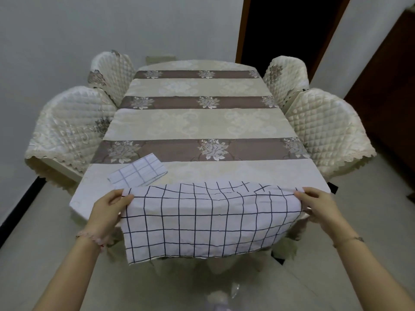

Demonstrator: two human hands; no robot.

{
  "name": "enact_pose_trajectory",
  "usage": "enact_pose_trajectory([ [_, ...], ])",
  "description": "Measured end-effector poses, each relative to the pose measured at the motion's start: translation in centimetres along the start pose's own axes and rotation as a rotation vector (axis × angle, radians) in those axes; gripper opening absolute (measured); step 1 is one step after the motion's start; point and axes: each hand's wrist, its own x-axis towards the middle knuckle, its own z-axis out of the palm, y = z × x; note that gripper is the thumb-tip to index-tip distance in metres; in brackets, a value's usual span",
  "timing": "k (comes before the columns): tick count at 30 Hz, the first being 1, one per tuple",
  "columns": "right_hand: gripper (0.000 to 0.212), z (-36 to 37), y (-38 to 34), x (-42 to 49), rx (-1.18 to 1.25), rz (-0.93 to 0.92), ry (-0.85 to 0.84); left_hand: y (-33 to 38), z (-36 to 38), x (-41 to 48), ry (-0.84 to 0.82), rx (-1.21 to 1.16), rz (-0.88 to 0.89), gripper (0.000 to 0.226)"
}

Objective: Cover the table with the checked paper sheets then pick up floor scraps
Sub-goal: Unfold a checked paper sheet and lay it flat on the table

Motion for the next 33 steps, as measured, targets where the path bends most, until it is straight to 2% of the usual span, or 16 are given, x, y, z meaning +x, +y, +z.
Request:
enact_pose_trajectory([
  [4,0.027,-2.0,-1.4,-1.1,0.067,-0.075,0.106,2.7,0.4,-0.3,-0.016,-0.088,0.081,0.017],
  [9,0.008,-4.8,-2.3,-4.2,0.138,-0.170,0.193,5.3,3.0,-0.9,-0.076,-0.155,0.168,0.011],
  [11,0.009,-6.2,-1.8,-5.7,0.162,-0.160,0.249,5.4,4.6,-0.8,-0.099,-0.136,0.181,0.008],
  [17,0.012,-10.9,2.2,-10.5,0.214,-0.075,0.438,4.3,10.6,-1.4,-0.273,-0.038,0.205,0.016],
  [21,0.010,-14.2,5.8,-13.9,0.241,0.013,0.548,3.1,15.2,-2.4,-0.387,0.011,0.233,0.012],
  [27,0.011,-19.2,12.6,-19.4,0.334,0.145,0.747,0.6,22.4,-5.2,-0.611,0.116,0.182,0.013],
  [33,0.015,-23.7,20.4,-23.0,0.392,0.292,0.875,-3.3,30.5,-9.9,-0.723,0.224,0.108,0.009],
])
